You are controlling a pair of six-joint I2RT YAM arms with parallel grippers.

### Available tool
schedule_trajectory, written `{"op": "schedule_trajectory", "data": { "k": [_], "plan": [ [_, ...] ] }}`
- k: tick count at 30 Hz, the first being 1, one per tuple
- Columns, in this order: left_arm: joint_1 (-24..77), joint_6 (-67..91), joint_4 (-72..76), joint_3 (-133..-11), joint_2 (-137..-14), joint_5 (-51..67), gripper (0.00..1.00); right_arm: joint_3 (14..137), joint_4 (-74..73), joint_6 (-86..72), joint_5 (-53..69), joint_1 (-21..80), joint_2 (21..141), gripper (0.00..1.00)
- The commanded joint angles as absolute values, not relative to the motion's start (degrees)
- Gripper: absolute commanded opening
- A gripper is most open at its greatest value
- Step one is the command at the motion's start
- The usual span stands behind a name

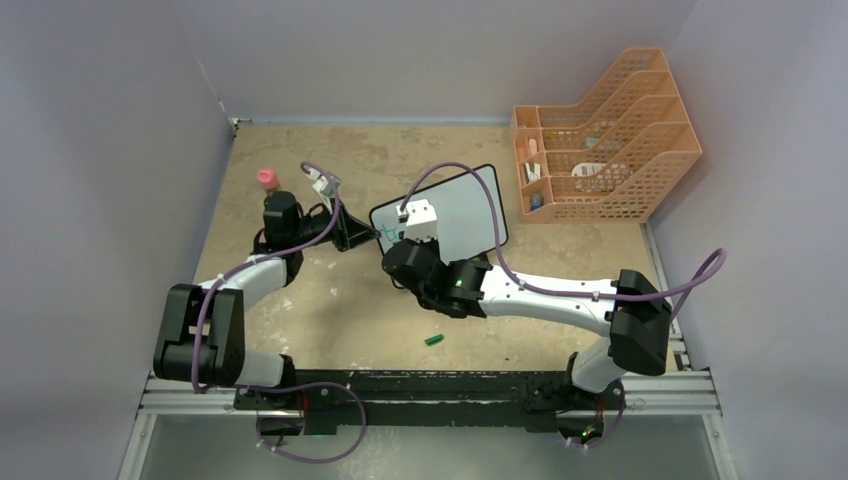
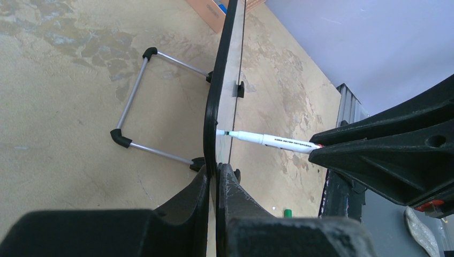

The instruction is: Write a sentence on the whiteboard

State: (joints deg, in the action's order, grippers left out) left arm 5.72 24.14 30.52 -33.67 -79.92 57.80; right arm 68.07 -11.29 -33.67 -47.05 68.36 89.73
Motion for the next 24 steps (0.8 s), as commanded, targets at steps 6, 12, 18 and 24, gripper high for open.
{"op": "schedule_trajectory", "data": {
  "k": [6, 12, 18, 24],
  "plan": [
    [6.1, 21.4, 31.4, -35.7, -78.4, 58.8, 0.00, 68.9, -9.0, -33.4, -51.1, 67.3, 88.9, 0.00],
    [6.1, 21.4, 31.3, -35.7, -78.4, 58.8, 0.00, 69.4, -7.9, -32.2, -51.8, 67.2, 88.9, 0.00],
    [6.1, 21.4, 31.4, -35.7, -78.5, 58.7, 0.00, 69.8, -6.5, -31.1, -51.9, 67.1, 88.9, 0.00],
    [6.1, 21.4, 31.3, -35.8, -78.5, 58.7, 0.00, 69.7, -4.6, -29.6, -51.1, 67.1, 88.8, 0.00]
  ]
}}
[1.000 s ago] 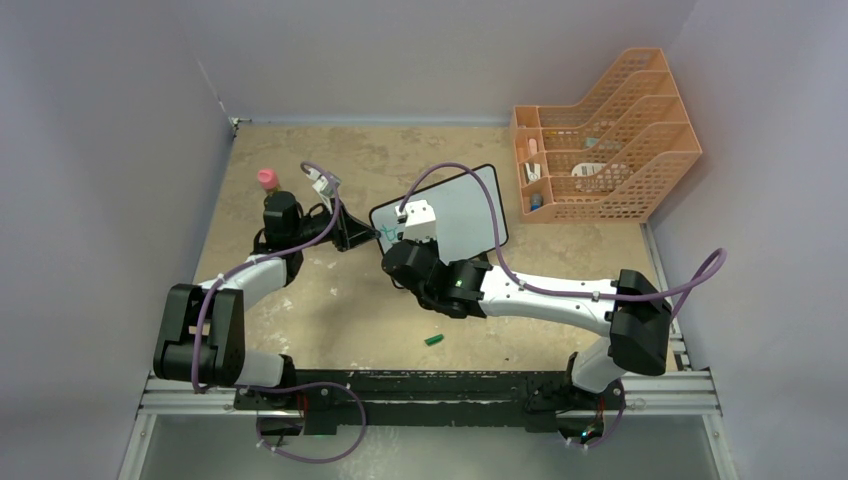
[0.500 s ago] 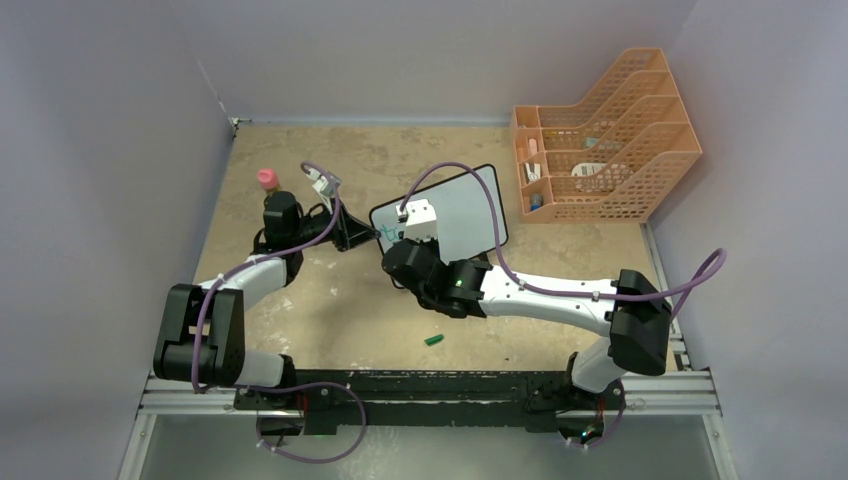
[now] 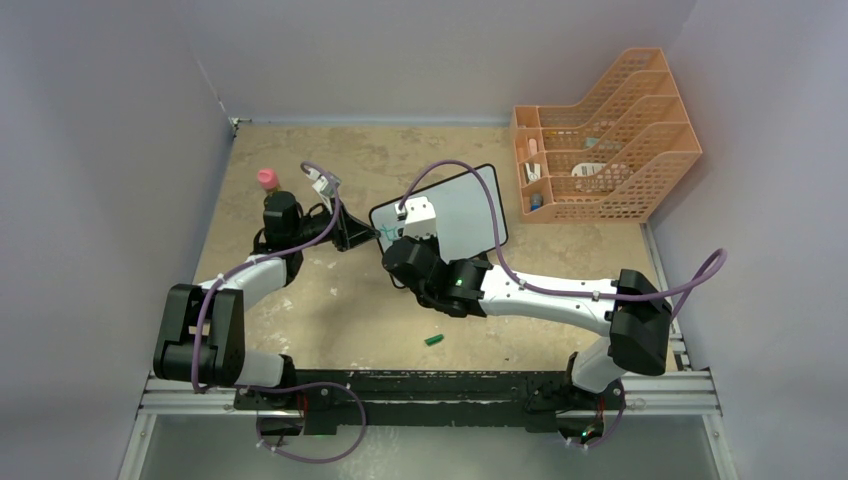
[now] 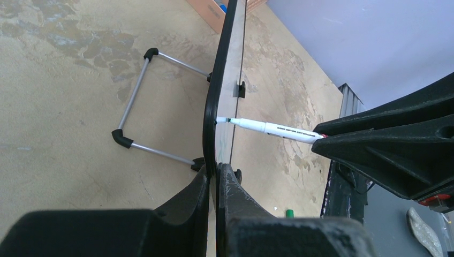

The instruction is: Write a sentence on the whiteboard

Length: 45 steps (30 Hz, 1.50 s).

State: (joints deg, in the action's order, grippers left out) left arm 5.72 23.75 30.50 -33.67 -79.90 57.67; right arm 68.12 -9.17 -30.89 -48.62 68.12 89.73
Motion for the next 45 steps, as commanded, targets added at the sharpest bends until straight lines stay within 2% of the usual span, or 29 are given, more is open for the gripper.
{"op": "schedule_trajectory", "data": {
  "k": [1, 45],
  "plan": [
    [6.1, 21.4, 31.3, -35.8, -78.6, 58.7, 0.00, 69.8, -4.5, -29.4, -51.1, 67.1, 88.8, 0.00],
    [6.1, 21.4, 31.4, -35.9, -78.8, 58.5, 0.00, 69.9, -0.3, -25.0, -45.5, 67.1, 88.9, 0.00]
  ]
}}
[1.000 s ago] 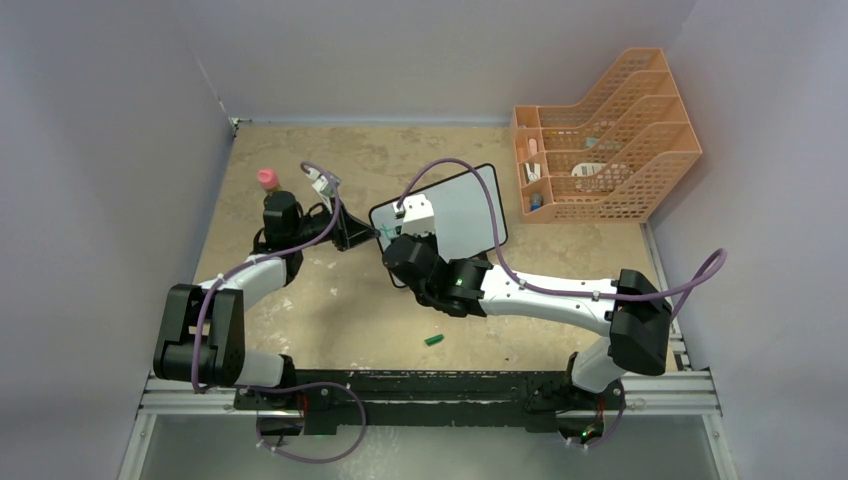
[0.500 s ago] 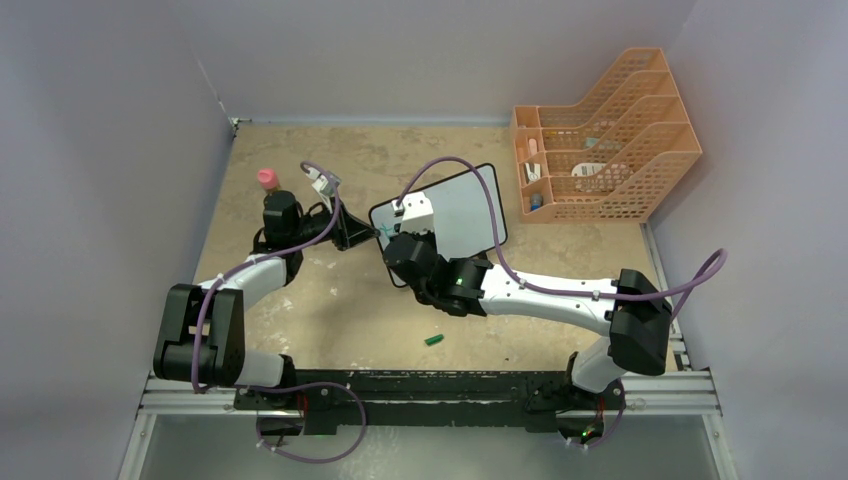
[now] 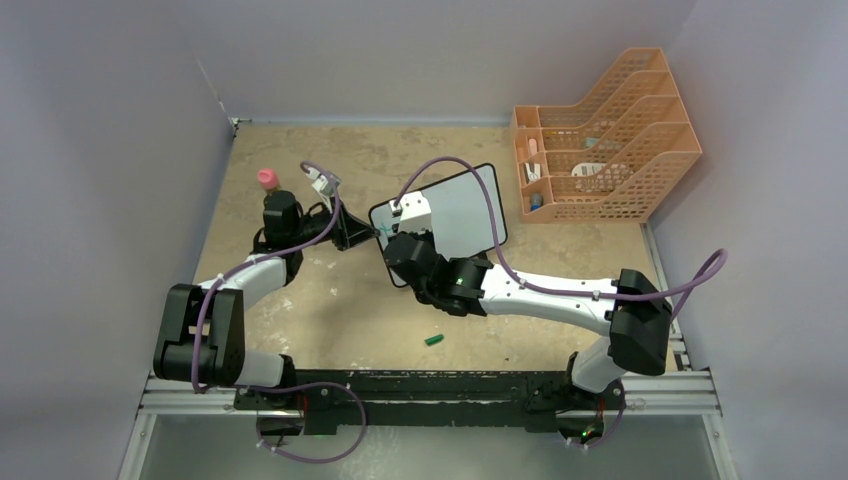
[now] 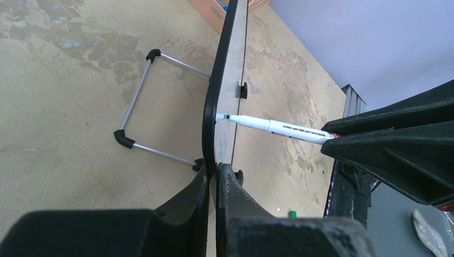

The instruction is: Write a sentence on the whiteboard

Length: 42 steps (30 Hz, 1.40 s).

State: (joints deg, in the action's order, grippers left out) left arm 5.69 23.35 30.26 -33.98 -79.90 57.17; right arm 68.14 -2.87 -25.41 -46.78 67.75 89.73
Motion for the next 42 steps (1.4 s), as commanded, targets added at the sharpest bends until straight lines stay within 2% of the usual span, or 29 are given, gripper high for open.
{"op": "schedule_trajectory", "data": {
  "k": [1, 16, 42],
  "plan": [
    [6.1, 21.4, 31.3, -35.9, -78.8, 58.6, 0.00, 69.9, -0.3, -25.1, -45.6, 67.1, 88.9, 0.00],
    [6.1, 21.0, 30.9, -35.9, -78.7, 58.2, 0.00, 66.8, -3.5, -25.5, -46.7, 67.0, 83.5, 0.00],
    [6.1, 20.9, 30.4, -36.1, -78.3, 58.3, 0.00, 65.0, -3.3, -27.5, -43.8, 64.3, 83.0, 0.00]
  ]
}}
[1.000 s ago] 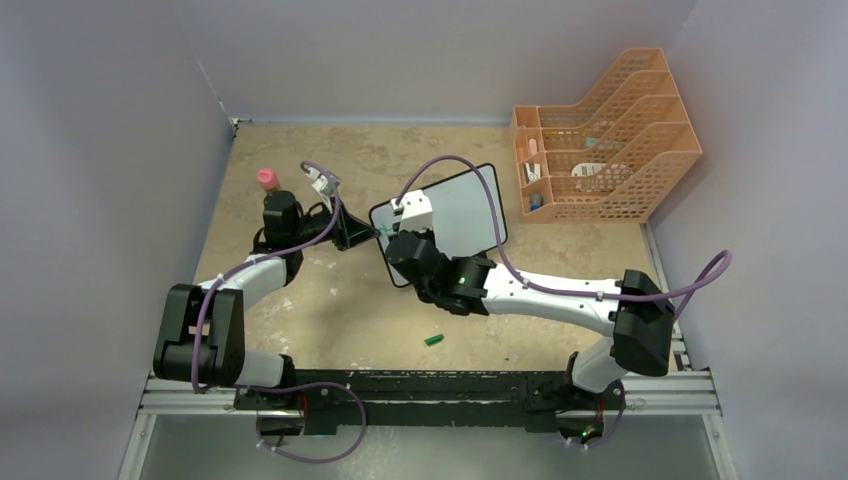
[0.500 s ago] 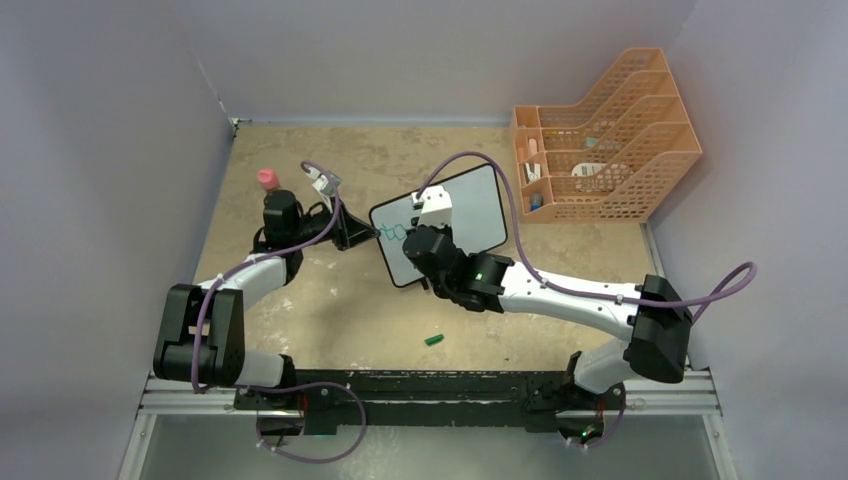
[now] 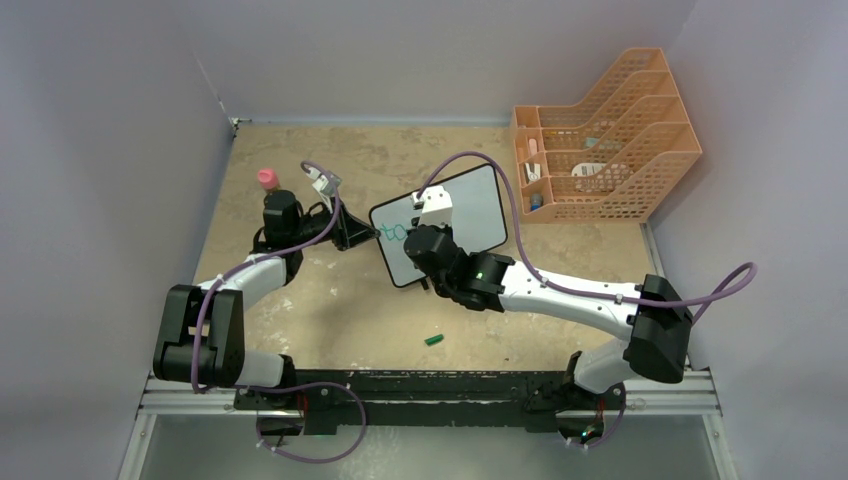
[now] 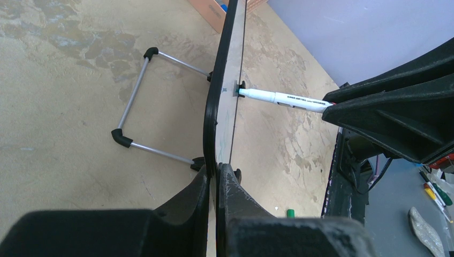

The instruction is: Write a sentence on the whiteboard

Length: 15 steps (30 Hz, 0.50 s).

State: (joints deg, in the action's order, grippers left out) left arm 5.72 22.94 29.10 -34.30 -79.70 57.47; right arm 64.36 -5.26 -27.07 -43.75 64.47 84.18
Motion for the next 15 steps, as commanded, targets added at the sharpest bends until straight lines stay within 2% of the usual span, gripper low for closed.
{"op": "schedule_trajectory", "data": {
  "k": [1, 15],
  "plan": [
    [6.1, 20.9, 30.5, -36.1, -78.3, 58.3, 0.00, 65.0, -3.3, -27.5, -43.8, 64.3, 83.0, 0.00],
    [6.2, 20.8, 30.4, -36.1, -78.3, 58.4, 0.00, 65.6, -1.7, -26.1, -43.9, 64.2, 84.6, 0.00]
  ]
}}
